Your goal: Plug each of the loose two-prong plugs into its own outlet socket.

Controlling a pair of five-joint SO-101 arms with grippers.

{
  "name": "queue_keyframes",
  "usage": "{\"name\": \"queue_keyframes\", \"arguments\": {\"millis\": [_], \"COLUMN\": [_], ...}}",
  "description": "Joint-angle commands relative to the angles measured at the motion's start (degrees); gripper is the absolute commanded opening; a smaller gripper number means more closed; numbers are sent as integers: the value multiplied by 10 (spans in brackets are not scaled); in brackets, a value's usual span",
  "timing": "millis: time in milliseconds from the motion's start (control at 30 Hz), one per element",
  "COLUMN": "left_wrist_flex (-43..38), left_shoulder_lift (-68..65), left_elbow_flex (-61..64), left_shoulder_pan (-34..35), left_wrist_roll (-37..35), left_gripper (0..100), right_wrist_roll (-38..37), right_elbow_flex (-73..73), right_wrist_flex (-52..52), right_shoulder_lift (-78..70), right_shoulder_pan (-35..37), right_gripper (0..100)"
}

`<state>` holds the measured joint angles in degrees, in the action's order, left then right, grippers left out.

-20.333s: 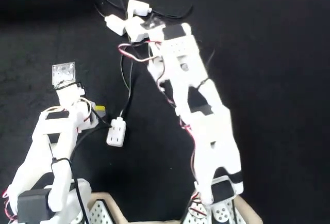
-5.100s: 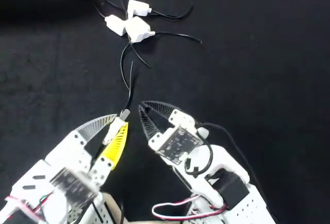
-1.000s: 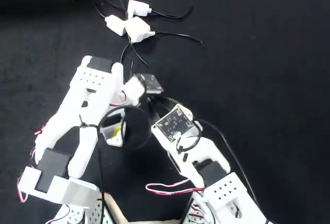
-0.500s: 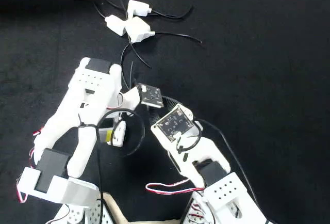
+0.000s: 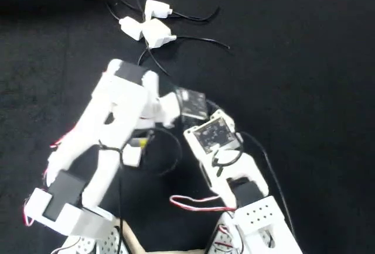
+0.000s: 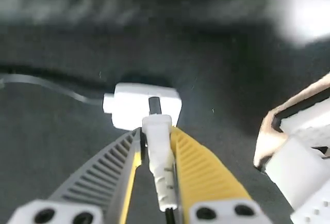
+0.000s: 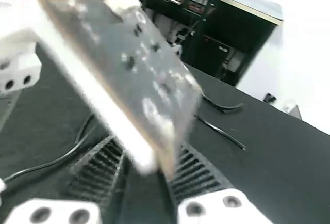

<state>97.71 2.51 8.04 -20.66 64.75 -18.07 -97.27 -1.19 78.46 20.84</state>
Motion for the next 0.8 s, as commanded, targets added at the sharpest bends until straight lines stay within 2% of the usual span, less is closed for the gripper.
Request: {"name": "queue_keyframes", "arguments": {"millis": [0,100,200,367,500,600,767], "left_wrist_flex": [-30,-67,-120,-152,-157,-157,-165], "left_shoulder_lift": [23,23,24,16,-10,-52,-152], "left_elbow_flex": [-23,-27,-40,-58,16,53,49], "left_shoulder_pan": [-42,-64,-78,-43,-25,-46,-91], "left_wrist_roll": [-6,-11,-51,-110,-78,-63,-66], "left_gripper": [28,28,29,29,29,29,30], "right_wrist_roll": [9,9,11,63,113,156,165], "right_elbow_flex": [15,19,27,25,26,28,24], "right_wrist_flex": [-7,-11,-11,-30,-47,-47,-47], "right_shoulder_lift": [0,0,0,0,0,0,0], "right_shoulder_pan": [-21,-35,-59,-98,-142,-162,-163], "right_gripper": [12,12,12,12,12,12,14]}}
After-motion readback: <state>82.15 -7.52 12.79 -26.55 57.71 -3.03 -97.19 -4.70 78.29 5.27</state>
